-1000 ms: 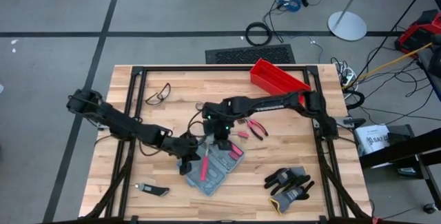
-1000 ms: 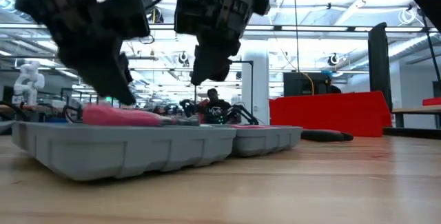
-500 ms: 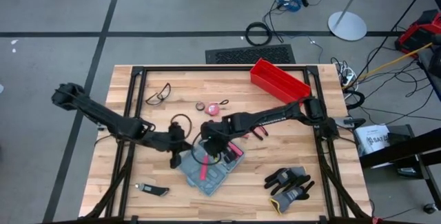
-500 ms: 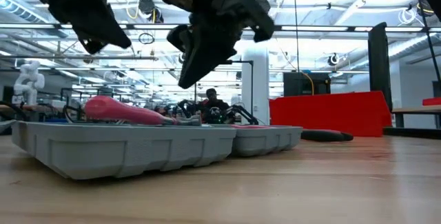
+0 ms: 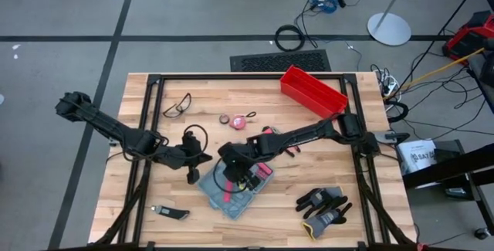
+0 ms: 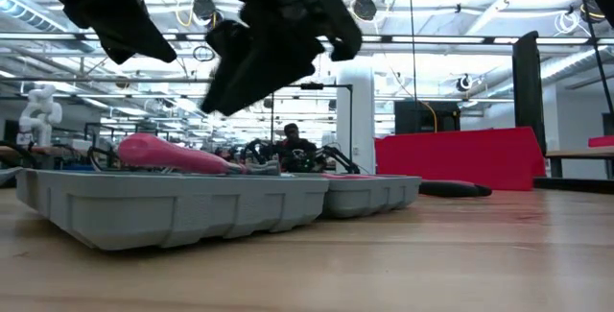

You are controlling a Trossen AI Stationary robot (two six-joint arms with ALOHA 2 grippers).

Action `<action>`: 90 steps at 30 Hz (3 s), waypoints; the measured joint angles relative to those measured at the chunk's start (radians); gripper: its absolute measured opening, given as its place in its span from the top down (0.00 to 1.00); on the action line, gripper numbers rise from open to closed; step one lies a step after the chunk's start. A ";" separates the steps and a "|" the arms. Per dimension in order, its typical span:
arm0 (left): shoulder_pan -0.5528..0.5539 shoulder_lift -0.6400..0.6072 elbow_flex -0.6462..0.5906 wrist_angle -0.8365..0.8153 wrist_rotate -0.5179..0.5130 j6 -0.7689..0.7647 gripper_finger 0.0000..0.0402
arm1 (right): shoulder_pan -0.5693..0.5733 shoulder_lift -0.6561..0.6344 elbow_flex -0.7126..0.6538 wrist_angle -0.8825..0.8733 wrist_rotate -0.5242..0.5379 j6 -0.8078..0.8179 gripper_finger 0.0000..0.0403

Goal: Prefit tool cases
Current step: Remove the hammer from the toolbox, then remove the screwdriver from the toolbox

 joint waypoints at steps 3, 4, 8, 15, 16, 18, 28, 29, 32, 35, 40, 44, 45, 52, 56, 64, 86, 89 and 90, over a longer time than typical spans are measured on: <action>0.001 0.000 0.000 0.000 -0.003 0.005 1.00 | 0.007 0.023 0.001 0.038 -0.002 -0.001 0.53; 0.001 0.000 0.000 -0.001 -0.003 0.010 1.00 | 0.008 0.036 0.001 0.034 -0.004 -0.002 0.53; 0.001 0.000 0.000 0.000 -0.004 0.017 1.00 | 0.012 0.068 0.000 0.055 0.000 -0.003 0.55; 0.001 0.000 0.001 -0.001 -0.004 0.018 1.00 | 0.014 0.105 0.002 0.091 -0.002 0.000 0.56; 0.001 0.000 0.001 -0.003 -0.004 0.018 1.00 | 0.013 0.112 0.002 0.096 0.001 0.000 0.56; 0.001 0.000 0.001 0.000 -0.004 0.018 1.00 | 0.009 0.124 0.002 0.094 -0.001 0.001 0.56; 0.001 0.000 0.001 -0.002 -0.004 0.019 1.00 | -0.013 0.133 0.000 0.108 0.005 0.017 0.82; 0.001 0.000 0.001 -0.002 -0.004 0.020 1.00 | -0.013 0.130 0.000 0.105 0.006 0.015 0.82; 0.001 0.000 0.001 -0.002 -0.005 0.025 1.00 | -0.013 0.119 0.005 0.099 0.013 0.028 0.82; 0.001 0.000 0.001 -0.003 -0.005 0.026 1.00 | -0.008 0.103 0.033 0.070 0.065 0.025 0.82; 0.001 0.000 0.001 -0.006 -0.005 0.026 1.00 | -0.006 0.041 0.067 -0.045 0.135 0.051 0.82; 0.000 0.000 0.001 -0.013 -0.005 0.027 1.00 | -0.033 -0.028 0.069 -0.202 0.156 0.149 0.82; 0.000 0.000 0.001 -0.015 -0.005 0.027 1.00 | -0.040 -0.042 0.069 -0.258 0.187 0.177 0.82; 0.000 0.000 0.001 -0.025 -0.005 0.027 1.00 | -0.104 -0.193 -0.052 -0.471 0.334 0.382 0.82; -0.018 0.000 0.001 -0.025 -0.005 0.027 1.00 | -0.161 -0.343 -0.267 -0.414 0.350 0.495 0.82; -0.045 0.000 0.001 -0.023 -0.016 0.020 1.00 | -0.241 -0.641 -0.731 -0.273 0.483 0.855 0.82; -0.044 0.000 0.000 -0.014 -0.085 0.018 1.00 | -0.219 -0.718 -1.061 -0.091 0.465 1.203 0.42; -0.044 0.010 0.000 0.001 -0.100 0.017 1.00 | -0.218 -0.734 -1.035 -0.107 0.443 1.209 0.39; -0.044 0.017 0.000 0.015 -0.111 0.018 1.00 | -0.214 -0.745 -1.021 -0.107 0.442 1.210 0.39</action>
